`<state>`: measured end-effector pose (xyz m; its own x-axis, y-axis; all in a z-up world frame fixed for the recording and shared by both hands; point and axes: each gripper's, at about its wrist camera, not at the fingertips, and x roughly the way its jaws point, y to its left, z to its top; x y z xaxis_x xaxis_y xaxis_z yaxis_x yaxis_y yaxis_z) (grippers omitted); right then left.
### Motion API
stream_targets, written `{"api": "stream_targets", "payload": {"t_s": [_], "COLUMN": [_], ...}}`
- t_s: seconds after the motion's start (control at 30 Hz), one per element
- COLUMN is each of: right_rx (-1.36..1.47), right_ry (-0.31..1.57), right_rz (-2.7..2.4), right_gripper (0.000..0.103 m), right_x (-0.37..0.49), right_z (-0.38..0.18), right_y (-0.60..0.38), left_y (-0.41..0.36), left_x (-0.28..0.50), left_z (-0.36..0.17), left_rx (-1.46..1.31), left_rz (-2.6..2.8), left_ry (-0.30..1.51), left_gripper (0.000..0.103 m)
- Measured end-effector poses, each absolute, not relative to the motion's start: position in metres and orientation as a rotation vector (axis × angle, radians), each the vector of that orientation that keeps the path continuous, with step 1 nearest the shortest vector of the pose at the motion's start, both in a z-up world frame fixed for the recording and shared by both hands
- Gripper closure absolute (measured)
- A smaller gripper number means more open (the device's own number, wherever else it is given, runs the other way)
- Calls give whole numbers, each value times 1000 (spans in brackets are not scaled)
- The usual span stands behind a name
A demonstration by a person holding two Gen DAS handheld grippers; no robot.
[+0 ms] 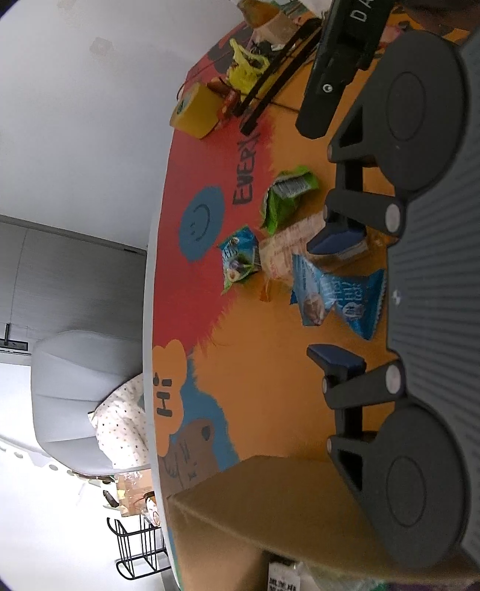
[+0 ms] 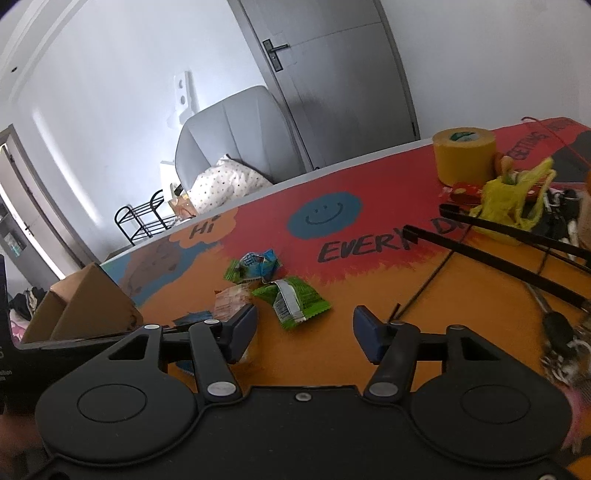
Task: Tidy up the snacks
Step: 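Grasp the blue snack packet with the left tool while the right tool grasps the green packet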
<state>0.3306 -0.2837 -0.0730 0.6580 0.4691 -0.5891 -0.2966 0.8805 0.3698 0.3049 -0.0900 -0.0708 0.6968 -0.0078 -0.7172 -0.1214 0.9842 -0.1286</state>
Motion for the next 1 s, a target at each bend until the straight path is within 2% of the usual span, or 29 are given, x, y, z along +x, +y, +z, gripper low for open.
{"api": "stream_targets", "payload": {"t_s": [0.17,0.23,0.3,0.57,0.63,0.7,1.0], "right_rx": [240,236,229,200,168,127,174], "right_ry": [747,749,752,765,757,754,755], "right_rz": [452,458,458,465,452,429,423], "right_gripper": [44,44,44,45,50,64,70], "right_x": [346,352,357,372,370,367,347], "right_z": [-82,-84,-86,-95,-97,-97,-88], "right_y": [-274,-270,-266,-249,-245,-242,-256], "left_y": [-89,-87,-87,-83,-84,-86,-82], "left_x": [313,315,315,316,316,316,304], "left_z": [-74,-74,-73,-76,-78,-83,-79], "left_rx": [-179,-194,-195,-198,-185,-168,-194], "left_rz": [58,54,41,36,40,58,53], "left_ry": [780,787,792,805,807,830,809], "left_gripper": [50,54,73,76,74,72,75]}}
